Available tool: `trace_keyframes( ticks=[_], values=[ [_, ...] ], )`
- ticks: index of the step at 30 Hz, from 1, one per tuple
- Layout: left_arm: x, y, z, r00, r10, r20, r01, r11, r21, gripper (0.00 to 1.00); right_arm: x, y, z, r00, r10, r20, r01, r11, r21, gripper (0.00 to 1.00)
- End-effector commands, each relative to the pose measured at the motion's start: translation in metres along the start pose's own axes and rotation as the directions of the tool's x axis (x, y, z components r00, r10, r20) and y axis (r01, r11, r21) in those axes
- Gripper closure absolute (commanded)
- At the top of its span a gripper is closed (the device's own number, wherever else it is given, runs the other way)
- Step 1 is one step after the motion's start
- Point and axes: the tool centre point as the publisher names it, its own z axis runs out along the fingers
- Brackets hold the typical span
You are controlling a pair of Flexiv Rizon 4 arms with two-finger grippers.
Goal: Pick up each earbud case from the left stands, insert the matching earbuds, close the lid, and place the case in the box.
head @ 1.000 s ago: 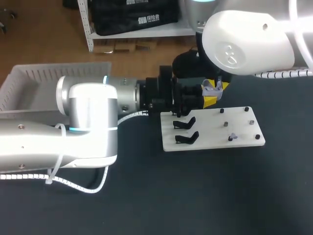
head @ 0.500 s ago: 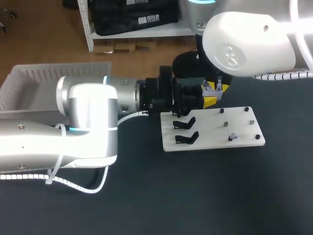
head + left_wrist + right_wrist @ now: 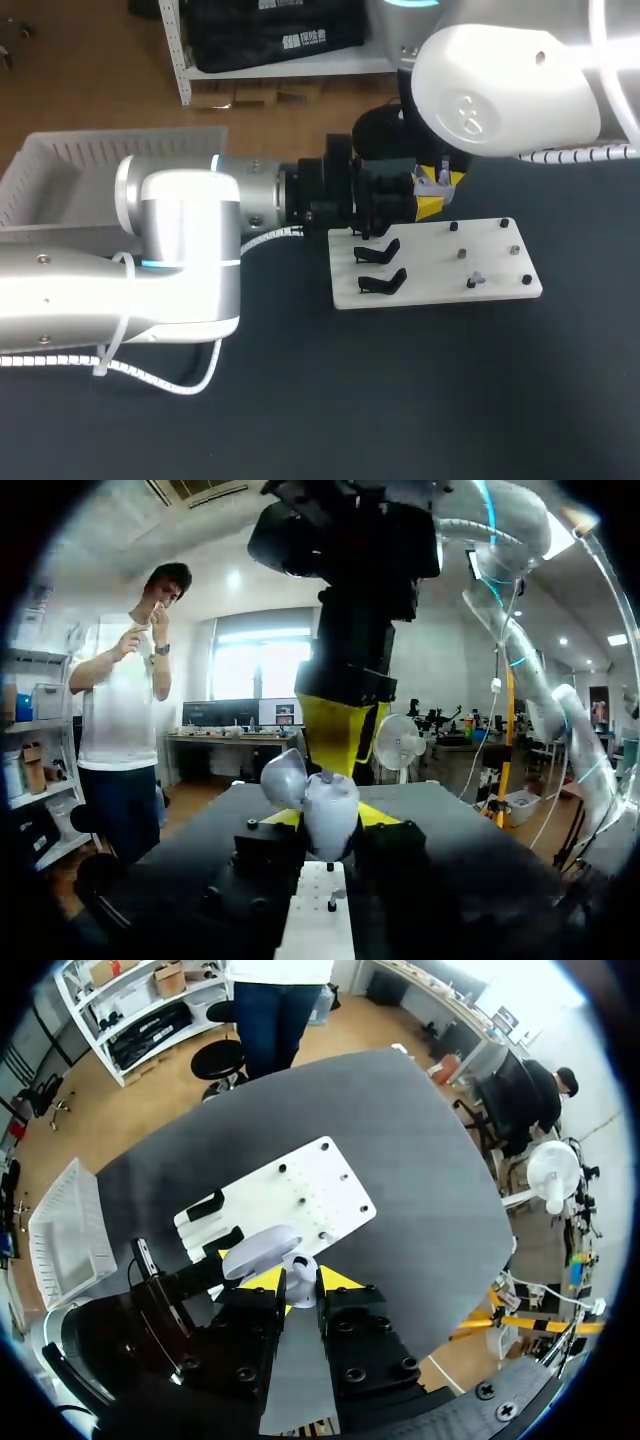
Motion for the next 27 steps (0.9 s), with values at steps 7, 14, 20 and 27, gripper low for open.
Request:
trace_keyframes(
  ticks=[7, 14, 20, 27],
  values=[
    [0.002, -0.001, 0.0, 1.0, 0.004, 0.007, -0.004, 1.0, -0.006, 1.0, 0.001, -0.003, 0.003, 1.0, 0.006, -0.004, -0.006, 1.0, 0.008, 1.0],
    [0.002, -0.001, 0.0, 1.0, 0.004, 0.007, -0.004, 1.0, -0.006, 1.0, 0.002, -0.002, 0.009, 1.0, 0.006, -0.017, -0.006, 1.0, 0.01, 1.0],
    [0.002, -0.001, 0.0, 1.0, 0.004, 0.007, -0.004, 1.0, -0.006, 1.0, 0.002, -0.002, 0.012, 1.0, 0.006, -0.023, -0.006, 1.0, 0.013, 1.0],
    [0.002, -0.001, 0.0, 1.0, 0.004, 0.007, -0.004, 1.0, -0.006, 1.0, 0.001, -0.004, 0.009, 1.0, 0.011, -0.016, -0.01, 1.0, 0.012, 0.71]
  ],
)
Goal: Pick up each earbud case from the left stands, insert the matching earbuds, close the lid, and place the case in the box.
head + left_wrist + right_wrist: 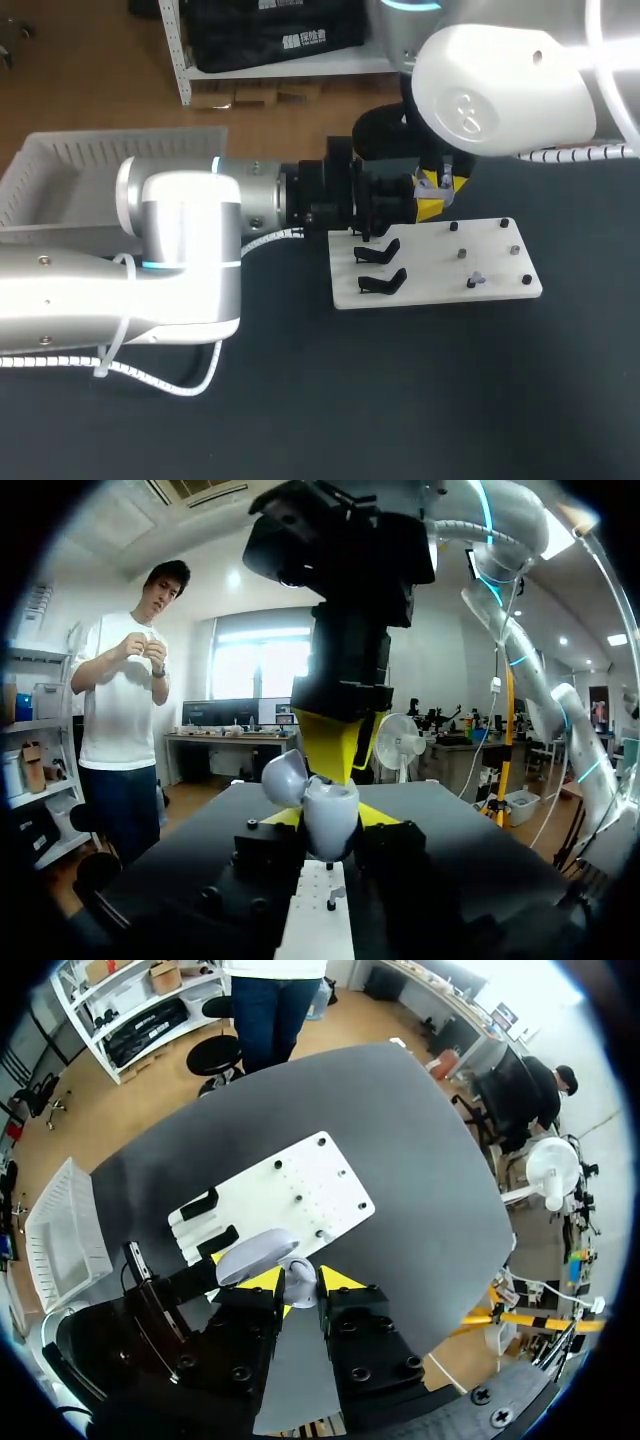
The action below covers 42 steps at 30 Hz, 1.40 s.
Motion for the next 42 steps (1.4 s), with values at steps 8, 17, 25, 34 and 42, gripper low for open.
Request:
trace_keyframes(
  ticks=[8, 17, 25, 34, 42],
  values=[
    [-0.001, 0.0, 0.0, 1.0, 0.005, 0.008, -0.005, 1.0, -0.007, 1.0, 0.003, 0.0, -0.001, 1.0, -0.001, 0.008, 0.001, 1.0, -0.003, 0.73],
    [-0.001, 0.0, 0.0, 1.0, 0.005, 0.008, -0.005, 1.0, -0.007, 1.0, 0.003, -0.002, -0.007, 1.0, 0.007, 0.022, -0.006, 1.0, -0.022, 0.71],
    [-0.001, 0.0, 0.0, 1.0, 0.005, 0.008, -0.005, 1.0, -0.007, 1.0, 0.008, -0.005, -0.014, 1.0, -0.007, 0.019, 0.008, 0.998, -0.055, 0.7],
    [-0.001, 0.0, 0.0, 1.0, 0.005, 0.008, -0.005, 1.0, -0.007, 1.0, 0.016, -0.013, -0.018, 1.0, 0.004, -0.001, -0.005, 0.995, -0.096, 0.71],
    [-0.001, 0.0, 0.0, 1.0, 0.005, 0.008, -0.005, 1.0, -0.007, 1.0, 0.023, -0.023, -0.017, 1.0, 0.007, -0.007, -0.008, 0.995, -0.095, 0.71]
  ],
)
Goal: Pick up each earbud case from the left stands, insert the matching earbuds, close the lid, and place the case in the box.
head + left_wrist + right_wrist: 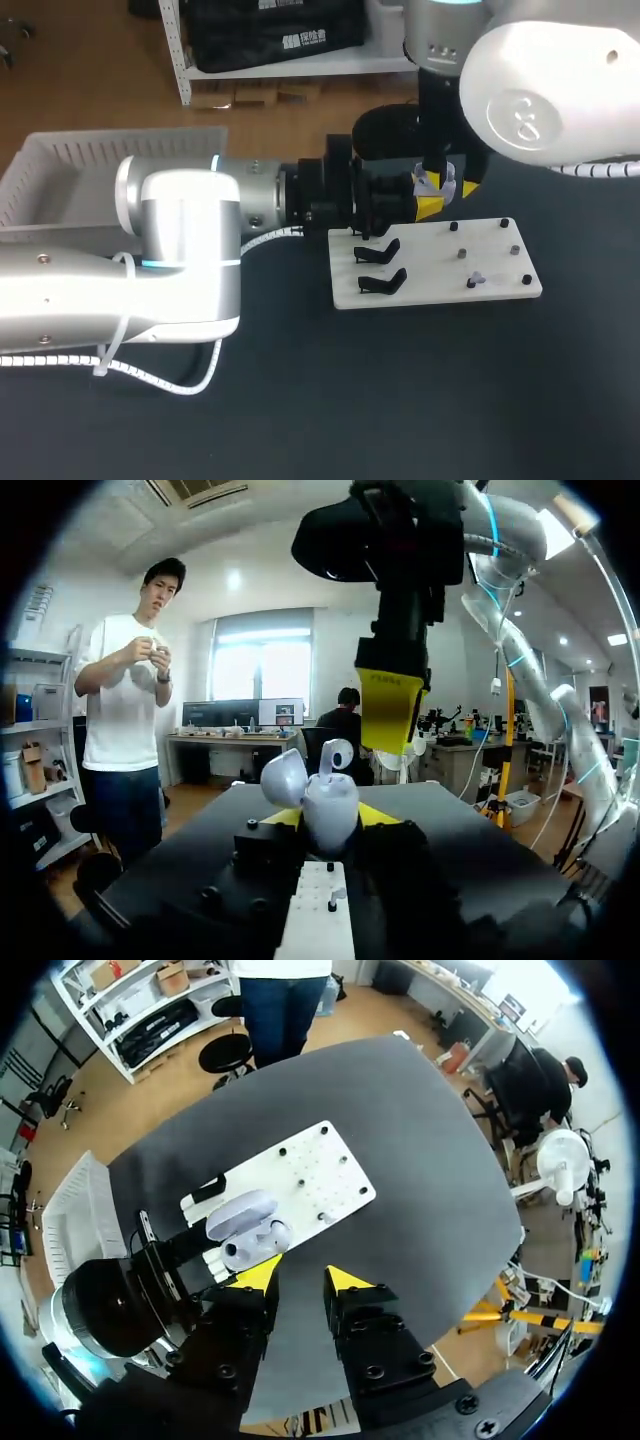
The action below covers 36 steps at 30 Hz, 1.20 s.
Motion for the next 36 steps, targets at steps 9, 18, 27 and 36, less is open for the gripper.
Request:
trace_keyframes(
  ticks=[9, 18, 27, 36],
  values=[
    [0.001, -0.001, 0.0, 1.0, 0.004, 0.006, -0.004, 1.0, -0.006, 1.0, -0.008, -0.006, 0.008, 1.0, 0.019, 0.019, -0.019, 1.0, -0.002, 0.71],
    [0.001, -0.001, 0.0, 1.0, 0.004, 0.006, -0.004, 1.0, -0.006, 1.0, -0.014, -0.004, 0.009, 0.999, 0.021, 0.027, -0.021, 1.0, 0.005, 0.72],
    [0.001, -0.001, 0.0, 1.0, 0.004, 0.006, -0.004, 1.0, -0.006, 1.0, 0.007, -0.019, -0.015, 0.999, 0.005, 0.037, -0.003, 0.998, -0.057, 0.69],
    [0.001, -0.001, 0.0, 1.0, 0.004, 0.006, -0.004, 1.0, -0.006, 1.0, 0.028, -0.044, -0.022, 0.962, -0.222, 0.157, 0.254, 0.941, -0.222, 0.6]
  ],
)
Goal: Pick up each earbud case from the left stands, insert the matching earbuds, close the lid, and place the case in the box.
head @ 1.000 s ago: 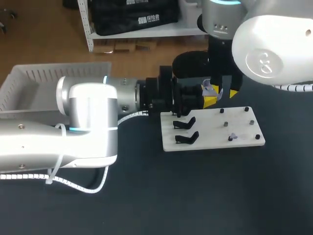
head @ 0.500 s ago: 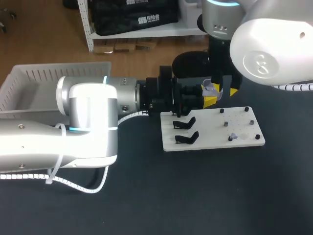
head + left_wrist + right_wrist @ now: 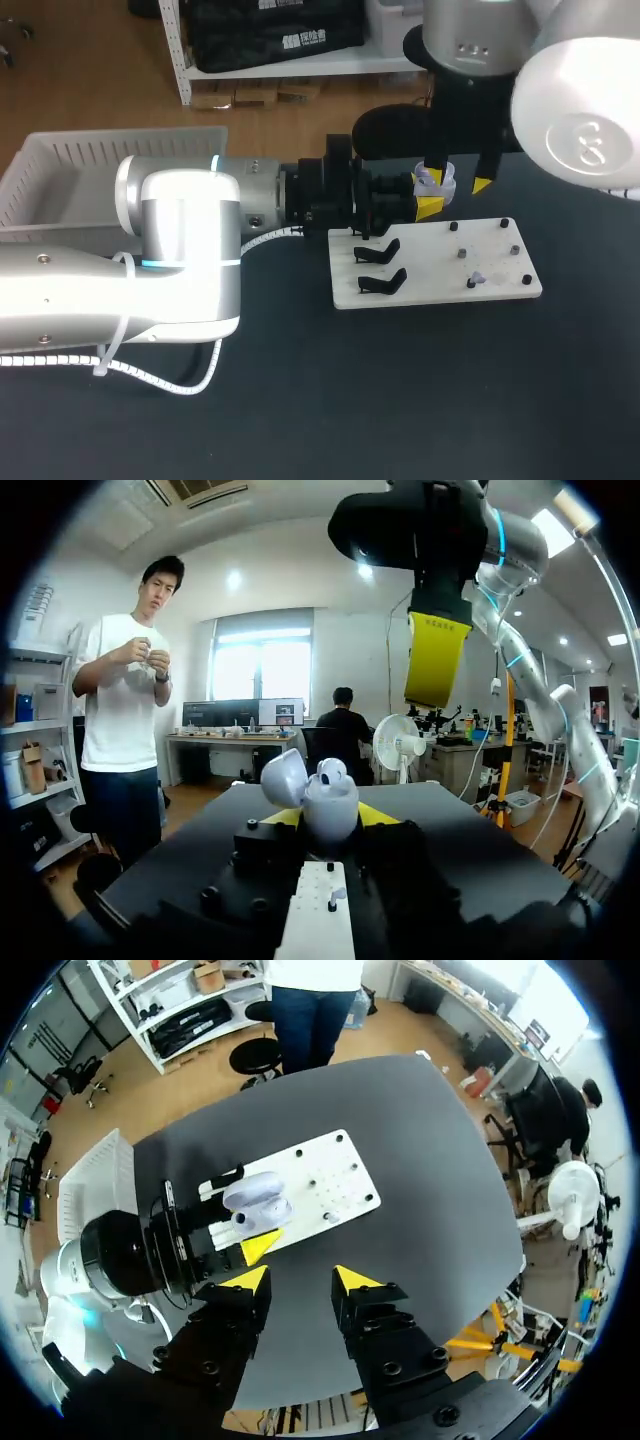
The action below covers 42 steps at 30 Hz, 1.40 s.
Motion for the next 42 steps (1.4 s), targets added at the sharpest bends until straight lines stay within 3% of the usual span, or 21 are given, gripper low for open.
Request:
trace_keyframes(
  ticks=[1, 2, 5, 6, 7, 8, 27, 28, 29, 30, 31, 35, 42],
  values=[
    [0.001, -0.001, 0.0, 1.0, 0.004, 0.006, -0.004, 1.0, -0.006, 1.0, 0.021, -0.032, -0.003, 0.988, -0.119, 0.103, 0.137, 0.972, -0.189, 0.65],
    [0.001, -0.001, 0.0, 1.0, 0.004, 0.006, -0.004, 1.0, -0.006, 1.0, 0.023, -0.034, -0.004, 0.984, -0.133, 0.117, 0.153, 0.971, -0.182, 0.67],
    [0.001, -0.001, 0.0, 1.0, 0.004, 0.006, -0.004, 1.0, -0.006, 1.0, 0.025, -0.037, -0.004, 0.972, -0.188, 0.14, 0.212, 0.959, -0.189, 0.53],
    [0.001, -0.001, 0.0, 1.0, 0.004, 0.006, -0.004, 1.0, -0.006, 1.0, 0.026, -0.038, -0.004, 0.968, -0.209, 0.143, 0.234, 0.952, -0.199, 0.32],
    [0.001, -0.001, 0.0, 1.0, 0.004, 0.006, -0.004, 1.0, -0.006, 1.0, 0.027, -0.039, -0.004, 0.965, -0.219, 0.145, 0.245, 0.949, -0.198, 0.02],
    [0.001, -0.001, 0.0, 1.0, 0.004, 0.006, -0.004, 1.0, -0.006, 1.0, 0.026, -0.04, -0.004, 0.963, -0.232, 0.135, 0.256, 0.947, -0.195, 0.0],
    [0.001, -0.001, 0.0, 1.0, 0.004, 0.006, -0.004, 1.0, -0.006, 1.0, 0.025, -0.042, -0.003, 0.963, -0.241, 0.123, 0.261, 0.946, -0.19, 0.0],
    [0.001, -0.001, 0.0, 1.0, 0.004, 0.006, -0.004, 1.0, -0.006, 1.0, 0.025, -0.045, 0.012, 0.962, -0.244, 0.122, 0.263, 0.949, -0.176, 0.0],
    [0.001, -0.001, 0.0, 1.0, 0.004, 0.006, -0.004, 1.0, -0.006, 1.0, 0.026, -0.044, 0.014, 0.977, -0.195, 0.083, 0.211, 0.932, -0.294, 0.0],
    [0.001, -0.001, 0.0, 1.0, 0.004, 0.006, -0.004, 1.0, -0.006, 1.0, 0.024, -0.044, 0.017, 0.983, -0.16, 0.084, 0.179, 0.929, -0.324, 0.0],
    [0.001, -0.001, 0.0, 1.0, 0.004, 0.006, -0.004, 1.0, -0.006, 1.0, 0.024, -0.046, 0.021, 0.981, -0.159, 0.113, 0.187, 0.936, -0.3, 0.0],
    [0.001, -0.001, 0.0, 1.0, 0.004, 0.006, -0.004, 1.0, -0.006, 1.0, 0.025, -0.05, 0.032, 0.985, -0.11, 0.136, 0.152, 0.921, -0.359, 0.0],
    [0.001, -0.001, 0.0, 1.0, 0.004, 0.006, -0.004, 1.0, -0.006, 1.0, 0.036, -0.059, 0.076, 0.987, -0.12, 0.106, 0.15, 0.928, -0.341, 0.0]
  ],
)
